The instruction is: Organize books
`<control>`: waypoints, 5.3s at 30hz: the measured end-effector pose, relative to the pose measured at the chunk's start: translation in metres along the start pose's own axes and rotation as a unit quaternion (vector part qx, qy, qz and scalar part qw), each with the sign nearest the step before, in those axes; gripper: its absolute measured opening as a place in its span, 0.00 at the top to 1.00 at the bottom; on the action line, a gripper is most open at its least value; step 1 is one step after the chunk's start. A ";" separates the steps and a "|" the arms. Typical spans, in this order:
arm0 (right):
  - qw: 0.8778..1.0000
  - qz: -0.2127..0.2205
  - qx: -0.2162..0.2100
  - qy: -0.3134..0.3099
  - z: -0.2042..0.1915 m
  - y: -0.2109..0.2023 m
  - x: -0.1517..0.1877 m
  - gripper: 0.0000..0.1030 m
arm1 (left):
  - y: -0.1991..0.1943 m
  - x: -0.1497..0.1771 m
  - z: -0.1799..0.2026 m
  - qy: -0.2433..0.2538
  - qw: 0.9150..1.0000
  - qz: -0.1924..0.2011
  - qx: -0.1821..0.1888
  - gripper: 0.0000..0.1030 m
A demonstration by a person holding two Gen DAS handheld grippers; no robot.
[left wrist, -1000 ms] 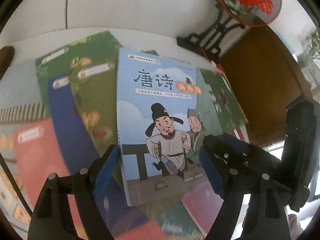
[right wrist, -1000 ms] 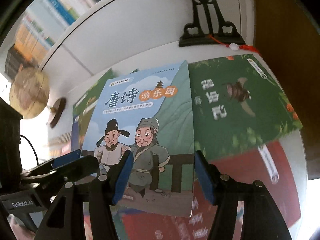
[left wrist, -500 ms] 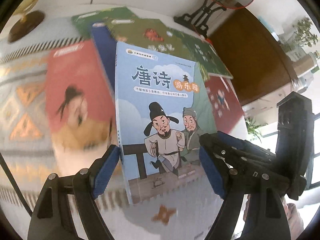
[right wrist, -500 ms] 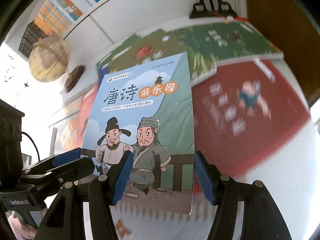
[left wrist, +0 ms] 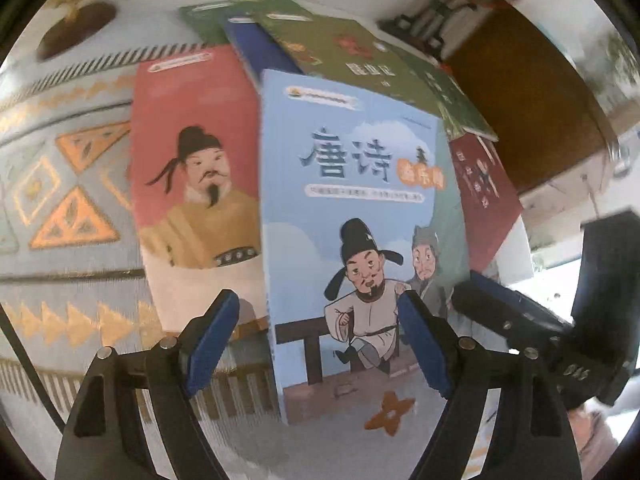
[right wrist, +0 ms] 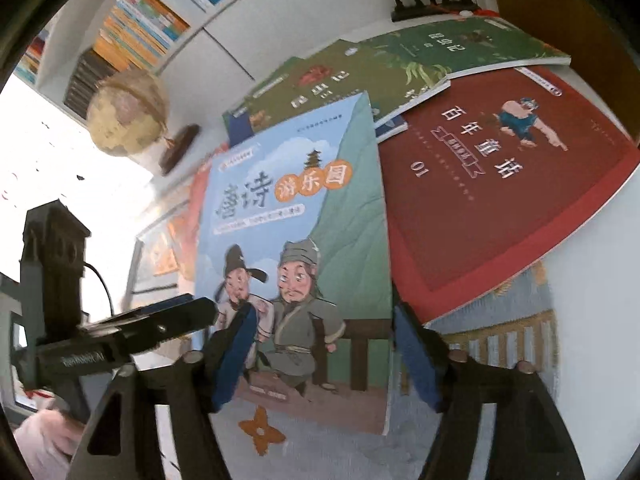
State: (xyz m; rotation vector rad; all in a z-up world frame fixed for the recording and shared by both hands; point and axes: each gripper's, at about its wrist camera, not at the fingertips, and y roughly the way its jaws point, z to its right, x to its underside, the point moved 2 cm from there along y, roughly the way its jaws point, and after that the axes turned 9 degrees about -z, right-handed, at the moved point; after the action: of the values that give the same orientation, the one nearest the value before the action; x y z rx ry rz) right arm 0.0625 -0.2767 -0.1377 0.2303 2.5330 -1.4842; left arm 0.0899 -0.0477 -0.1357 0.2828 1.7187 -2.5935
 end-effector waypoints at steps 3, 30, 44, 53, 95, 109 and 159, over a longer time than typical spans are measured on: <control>1.000 0.000 0.005 -0.009 -0.008 0.003 -0.002 0.23 | 0.002 0.000 0.012 0.027 1.000 -0.010 -0.006 0.24; 0.997 -0.022 0.056 -0.053 -0.059 0.034 0.010 0.59 | -0.031 0.014 -0.054 -0.011 1.000 0.005 -0.006 0.25; 0.996 -0.035 -0.079 -0.038 -0.064 0.040 -0.006 0.47 | -0.023 0.005 -0.062 -0.019 0.999 -0.016 0.034 0.24; 0.992 -0.039 -0.091 -0.080 -0.097 0.029 0.008 0.83 | -0.063 0.013 -0.077 -0.030 0.997 0.017 0.070 0.24; 0.974 -0.105 -0.079 -0.186 -0.390 0.201 0.025 0.83 | -0.180 0.077 -0.357 -0.134 0.988 0.075 0.009 0.24; 0.987 -0.105 -0.057 -0.111 -0.368 0.213 0.027 0.81 | -0.157 0.081 -0.372 -0.131 0.991 0.035 0.006 0.24; 0.995 0.006 0.093 -0.048 0.019 0.041 -0.223 0.36 | 0.019 -0.174 0.012 -0.023 0.998 0.030 0.051 0.22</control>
State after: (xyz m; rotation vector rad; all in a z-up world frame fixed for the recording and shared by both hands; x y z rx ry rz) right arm 0.2900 -0.2813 -0.1270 0.1964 2.3167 -1.6839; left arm 0.2615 -0.0812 -0.1206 0.2706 1.5430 -2.6270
